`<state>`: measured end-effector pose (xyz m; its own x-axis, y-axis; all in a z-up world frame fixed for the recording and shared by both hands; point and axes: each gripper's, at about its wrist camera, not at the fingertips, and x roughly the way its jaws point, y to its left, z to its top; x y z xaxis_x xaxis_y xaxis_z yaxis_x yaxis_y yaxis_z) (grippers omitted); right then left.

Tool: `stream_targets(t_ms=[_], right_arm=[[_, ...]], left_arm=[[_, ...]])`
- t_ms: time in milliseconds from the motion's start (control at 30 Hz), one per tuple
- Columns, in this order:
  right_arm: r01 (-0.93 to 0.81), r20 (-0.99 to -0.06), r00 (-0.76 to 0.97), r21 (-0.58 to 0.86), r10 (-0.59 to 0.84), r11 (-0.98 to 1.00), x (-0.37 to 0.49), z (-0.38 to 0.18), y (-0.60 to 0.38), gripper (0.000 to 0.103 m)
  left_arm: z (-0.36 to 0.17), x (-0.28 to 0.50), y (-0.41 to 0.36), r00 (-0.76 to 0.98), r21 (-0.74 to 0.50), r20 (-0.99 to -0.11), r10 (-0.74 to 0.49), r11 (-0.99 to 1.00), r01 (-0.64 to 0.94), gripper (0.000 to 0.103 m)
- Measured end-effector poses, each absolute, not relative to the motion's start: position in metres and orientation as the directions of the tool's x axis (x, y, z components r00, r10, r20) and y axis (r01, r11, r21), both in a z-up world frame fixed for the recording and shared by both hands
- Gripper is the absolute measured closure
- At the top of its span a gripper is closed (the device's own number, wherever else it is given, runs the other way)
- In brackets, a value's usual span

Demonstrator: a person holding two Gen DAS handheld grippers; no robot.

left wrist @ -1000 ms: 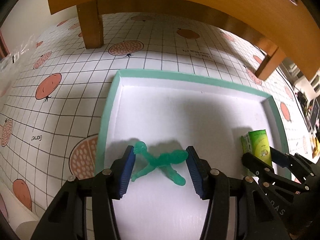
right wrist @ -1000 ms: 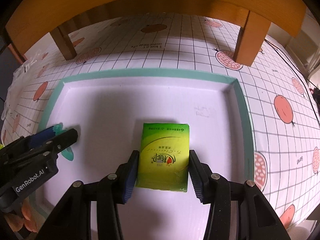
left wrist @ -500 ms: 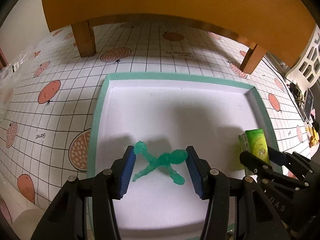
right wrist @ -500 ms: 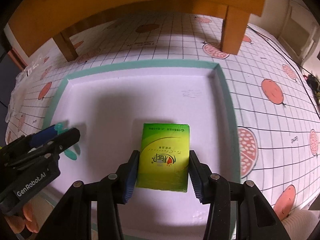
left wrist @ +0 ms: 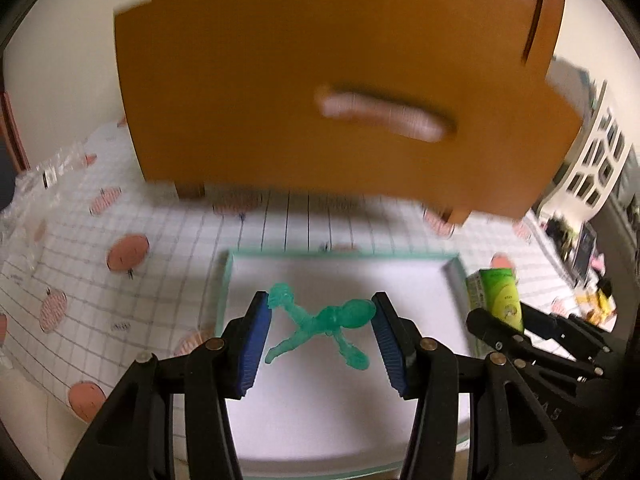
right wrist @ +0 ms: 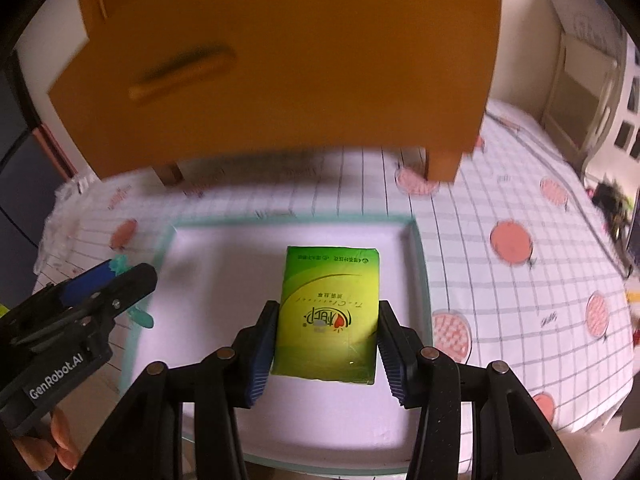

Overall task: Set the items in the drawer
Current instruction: 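Lift the figure with the left tool while the right tool carries the tissue box toward the drawer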

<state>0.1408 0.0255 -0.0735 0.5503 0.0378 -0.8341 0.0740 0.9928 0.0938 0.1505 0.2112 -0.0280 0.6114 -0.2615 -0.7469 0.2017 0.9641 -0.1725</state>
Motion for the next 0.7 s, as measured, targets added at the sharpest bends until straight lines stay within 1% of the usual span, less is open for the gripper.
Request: stream_targets(t_ms=[300, 700], right_arm=[[0.016, -0.743, 0.667, 0.095, 0.061, 0.995, 0.148, -0.004, 0.039, 0.053], [-0.033, -0.659, 0.750, 0.050, 0.057, 0.998, 0.171, 0.058, 0.044, 0.053]], left_arm=[[0.044, 0.153, 0.218, 0.719, -0.204, -0.625, -0.305, 0.952, 0.227, 0.050], [0.100, 0.171, 0.217, 0.782, -0.181, -0.534, -0.320, 0.948, 0.264, 0.050]])
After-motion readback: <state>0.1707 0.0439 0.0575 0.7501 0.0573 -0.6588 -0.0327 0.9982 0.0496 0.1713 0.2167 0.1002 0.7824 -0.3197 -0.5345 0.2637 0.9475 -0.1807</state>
